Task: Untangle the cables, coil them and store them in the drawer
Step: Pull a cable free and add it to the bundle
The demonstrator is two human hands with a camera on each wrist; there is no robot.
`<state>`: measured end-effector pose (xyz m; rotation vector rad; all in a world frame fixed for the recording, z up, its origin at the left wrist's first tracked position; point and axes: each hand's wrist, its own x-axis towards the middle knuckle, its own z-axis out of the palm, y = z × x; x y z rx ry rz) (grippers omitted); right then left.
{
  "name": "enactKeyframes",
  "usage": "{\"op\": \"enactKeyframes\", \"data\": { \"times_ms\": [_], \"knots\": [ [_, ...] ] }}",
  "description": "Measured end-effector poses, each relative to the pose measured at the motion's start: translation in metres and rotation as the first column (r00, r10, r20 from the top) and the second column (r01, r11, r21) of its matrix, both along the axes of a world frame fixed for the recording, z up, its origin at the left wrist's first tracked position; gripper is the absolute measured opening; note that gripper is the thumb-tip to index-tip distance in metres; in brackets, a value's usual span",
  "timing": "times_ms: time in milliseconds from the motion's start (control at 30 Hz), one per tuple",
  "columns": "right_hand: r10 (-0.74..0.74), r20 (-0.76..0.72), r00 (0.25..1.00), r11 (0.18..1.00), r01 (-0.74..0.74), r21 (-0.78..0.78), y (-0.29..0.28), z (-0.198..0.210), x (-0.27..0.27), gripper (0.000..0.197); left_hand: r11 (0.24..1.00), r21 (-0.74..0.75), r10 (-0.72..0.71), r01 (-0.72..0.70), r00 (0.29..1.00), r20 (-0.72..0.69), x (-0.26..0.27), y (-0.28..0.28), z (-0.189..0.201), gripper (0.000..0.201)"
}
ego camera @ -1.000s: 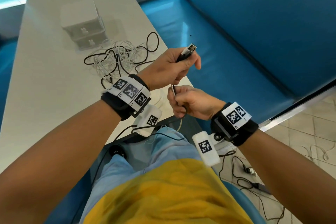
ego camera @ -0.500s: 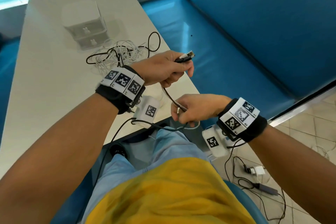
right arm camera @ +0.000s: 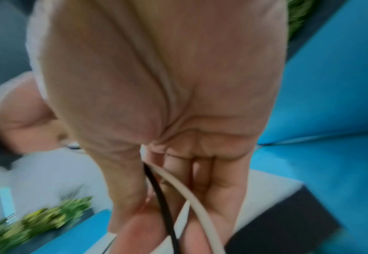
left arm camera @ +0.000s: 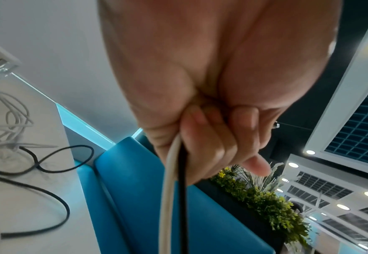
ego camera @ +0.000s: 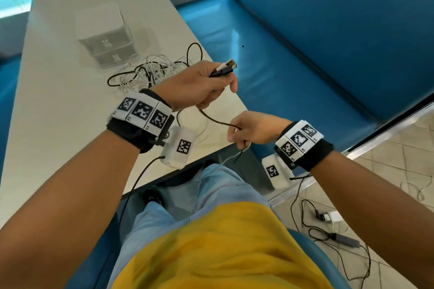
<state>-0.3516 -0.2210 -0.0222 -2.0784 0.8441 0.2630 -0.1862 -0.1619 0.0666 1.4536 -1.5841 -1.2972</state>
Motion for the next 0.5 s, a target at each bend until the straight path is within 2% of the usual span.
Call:
{"op": "enactKeyframes", "data": {
  "times_ms": [200,300,433,500],
  "knots": [
    [-0.048,-0.112,0.993,0.997,0.04,-0.071,-0.024,-0.017,-0.033,0.028,0.999,-0.027,-0.037,0.033,0.985,-0.167,-0.035,0.007,-0.005,0.03],
    [-0.153,-0.131,0.979,0.982,0.137,-0.128,-0.033,-0.025,-0.054,0.031,0.999,-0.048,-0.018,0.009,0.981,-0.191,-0.043,0.003,-0.004,0.031],
    [-0.39,0.013,0.921,0.894,0.382,-0.233,-0.032,-0.035,-0.068,0.037,0.997,-0.068,-0.042,0.029,0.978,-0.205,-0.046,0.0,-0.002,0.031],
    [-0.459,0.054,0.887,0.849,0.456,-0.268,-0.031,-0.038,-0.071,0.037,0.995,-0.092,-0.059,0.039,0.972,-0.225,-0.05,0.0,-0.001,0.031]
  ]
}}
